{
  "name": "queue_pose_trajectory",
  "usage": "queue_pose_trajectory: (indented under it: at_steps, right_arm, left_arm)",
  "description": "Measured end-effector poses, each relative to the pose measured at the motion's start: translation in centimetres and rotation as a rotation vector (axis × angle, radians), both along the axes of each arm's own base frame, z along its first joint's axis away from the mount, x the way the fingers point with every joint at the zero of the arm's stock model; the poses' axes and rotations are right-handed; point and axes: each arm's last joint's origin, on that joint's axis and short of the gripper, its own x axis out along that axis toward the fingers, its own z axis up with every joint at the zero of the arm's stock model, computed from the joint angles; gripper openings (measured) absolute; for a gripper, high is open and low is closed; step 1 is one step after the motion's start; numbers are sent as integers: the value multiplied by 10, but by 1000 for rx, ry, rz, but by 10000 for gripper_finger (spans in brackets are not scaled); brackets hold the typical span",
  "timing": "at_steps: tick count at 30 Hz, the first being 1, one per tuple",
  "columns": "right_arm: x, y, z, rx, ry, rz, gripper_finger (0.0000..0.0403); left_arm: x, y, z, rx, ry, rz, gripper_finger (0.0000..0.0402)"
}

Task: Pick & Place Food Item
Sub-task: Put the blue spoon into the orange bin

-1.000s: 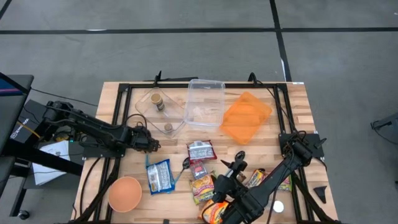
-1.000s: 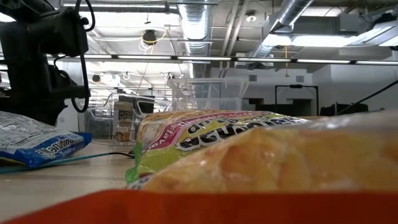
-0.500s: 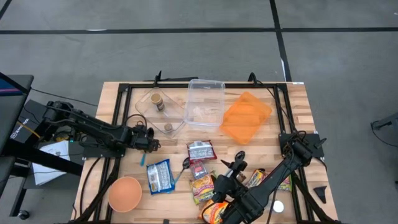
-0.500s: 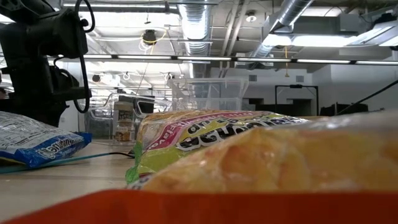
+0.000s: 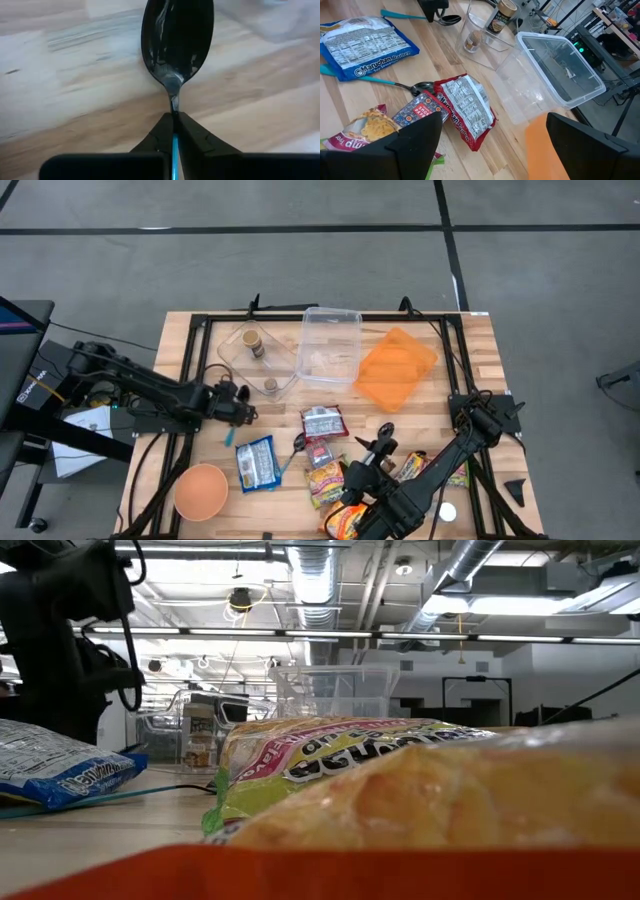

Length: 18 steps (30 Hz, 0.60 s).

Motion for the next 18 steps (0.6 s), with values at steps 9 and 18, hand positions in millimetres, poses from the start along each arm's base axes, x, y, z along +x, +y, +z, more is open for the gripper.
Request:
queue_pose_trajectory:
  at_steps: [9, 18]
  right_arm:
    - [0, 0, 0, 4, -5, -2, 354]
    - [0, 0, 0, 6, -7, -4, 354]
  left_arm:
    - [-3, -11, 9, -11, -93, -79, 2]
    - [2, -21, 13, -10, -186, -121, 2]
